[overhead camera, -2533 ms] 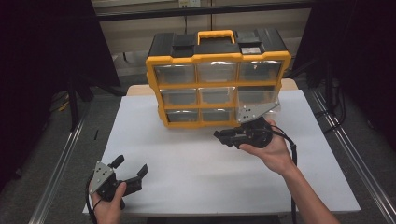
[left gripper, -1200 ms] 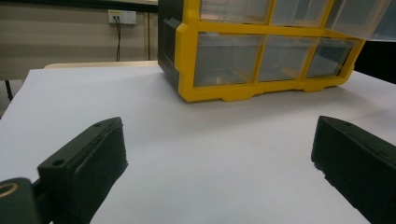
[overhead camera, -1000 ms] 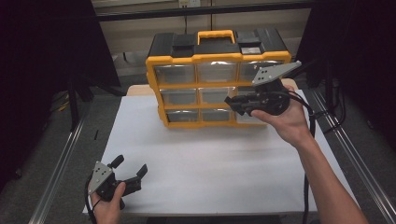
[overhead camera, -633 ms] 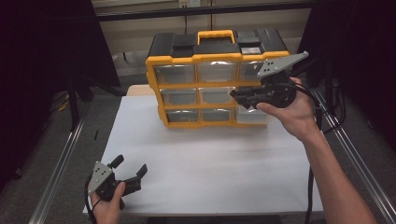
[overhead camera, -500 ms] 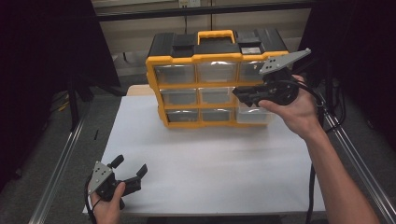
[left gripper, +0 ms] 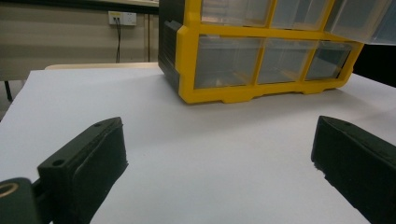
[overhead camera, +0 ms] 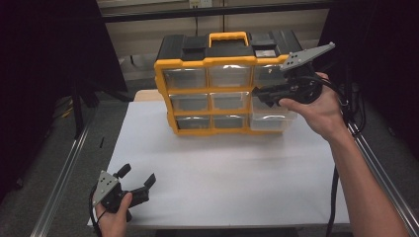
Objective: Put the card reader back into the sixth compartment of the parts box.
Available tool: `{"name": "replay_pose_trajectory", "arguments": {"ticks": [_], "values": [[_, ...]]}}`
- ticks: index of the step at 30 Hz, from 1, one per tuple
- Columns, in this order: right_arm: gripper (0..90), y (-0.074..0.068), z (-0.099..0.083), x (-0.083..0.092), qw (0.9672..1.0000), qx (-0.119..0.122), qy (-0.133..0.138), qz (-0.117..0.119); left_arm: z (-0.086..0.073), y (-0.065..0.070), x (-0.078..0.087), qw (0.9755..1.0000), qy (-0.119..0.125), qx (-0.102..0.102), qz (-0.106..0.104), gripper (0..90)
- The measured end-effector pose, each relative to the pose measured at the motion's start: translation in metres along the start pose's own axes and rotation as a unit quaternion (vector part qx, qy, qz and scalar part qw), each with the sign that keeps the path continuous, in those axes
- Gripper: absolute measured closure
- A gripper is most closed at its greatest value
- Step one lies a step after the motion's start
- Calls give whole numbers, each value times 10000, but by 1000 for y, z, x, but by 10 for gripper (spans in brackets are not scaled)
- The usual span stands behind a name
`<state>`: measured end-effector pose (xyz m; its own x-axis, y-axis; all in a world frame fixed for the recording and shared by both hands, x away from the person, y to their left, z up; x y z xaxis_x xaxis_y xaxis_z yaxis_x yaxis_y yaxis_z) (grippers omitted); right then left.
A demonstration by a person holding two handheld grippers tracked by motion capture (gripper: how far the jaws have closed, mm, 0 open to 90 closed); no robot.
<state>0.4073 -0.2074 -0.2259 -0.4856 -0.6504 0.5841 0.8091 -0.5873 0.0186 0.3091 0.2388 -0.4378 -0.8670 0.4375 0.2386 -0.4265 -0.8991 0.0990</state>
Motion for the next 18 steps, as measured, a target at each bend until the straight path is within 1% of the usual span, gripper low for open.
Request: {"name": "replay_pose_trajectory", "arguments": {"ticks": [4,7,9,11,13,18], "values": [[740,5,-1,0,10000,-63,-57,-24,0,0,0,10000,5,-6,5,32],[740,12,-3,0,9999,-109,-110,-71,0,0,0,10000,2,-4,2,32],[740,13,-3,0,9998,-136,-134,-85,0,0,0,10000,3,-3,4,32],[740,17,-3,-1,9995,-153,-217,-161,0,0,0,10000,-6,-4,-1,32],[740,18,-4,-1,9995,-168,-222,-163,0,0,0,10000,-2,4,-1,32],[740,26,-6,-2,9987,-215,-408,-214,0,-1,0,10000,0,-5,10,32]]}}
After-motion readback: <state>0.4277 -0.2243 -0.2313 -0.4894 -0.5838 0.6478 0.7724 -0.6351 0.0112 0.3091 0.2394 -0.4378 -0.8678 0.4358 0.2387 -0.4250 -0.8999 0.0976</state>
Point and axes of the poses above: each handheld gripper's, and its own axes: x roughly backward along the jaws, z roughly out of its top, y roughly to its right, the point moved 3 cm from there along -x, roughly forward along the jaws, and after that the axes turned 5 degrees about z, right-handed, at the moved point
